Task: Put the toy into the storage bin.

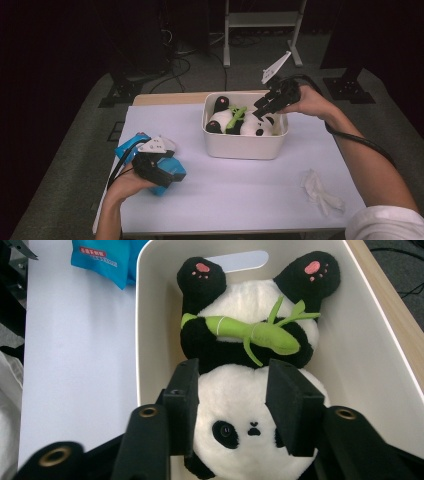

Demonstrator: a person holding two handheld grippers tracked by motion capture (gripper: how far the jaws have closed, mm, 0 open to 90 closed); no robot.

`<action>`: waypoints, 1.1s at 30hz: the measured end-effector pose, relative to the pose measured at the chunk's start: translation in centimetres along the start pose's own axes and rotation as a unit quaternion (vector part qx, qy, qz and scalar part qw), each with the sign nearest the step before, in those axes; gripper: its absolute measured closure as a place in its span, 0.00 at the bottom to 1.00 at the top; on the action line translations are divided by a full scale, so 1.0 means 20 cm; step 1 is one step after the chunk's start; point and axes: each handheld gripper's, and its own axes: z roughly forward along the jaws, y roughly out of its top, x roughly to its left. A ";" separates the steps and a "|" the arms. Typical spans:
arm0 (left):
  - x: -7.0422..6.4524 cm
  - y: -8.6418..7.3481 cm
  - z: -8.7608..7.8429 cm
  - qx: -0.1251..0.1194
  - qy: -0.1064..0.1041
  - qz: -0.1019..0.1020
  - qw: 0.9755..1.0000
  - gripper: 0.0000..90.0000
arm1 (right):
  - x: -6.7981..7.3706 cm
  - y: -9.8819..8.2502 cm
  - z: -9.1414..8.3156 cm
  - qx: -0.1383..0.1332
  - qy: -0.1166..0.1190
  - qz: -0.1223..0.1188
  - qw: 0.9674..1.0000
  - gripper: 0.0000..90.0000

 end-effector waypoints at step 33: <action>0.00 0.01 0.00 -0.006 0.003 0.004 1.000 0.11 | 0.12 -0.29 -0.19 -0.044 -0.037 0.037 0.998 0.54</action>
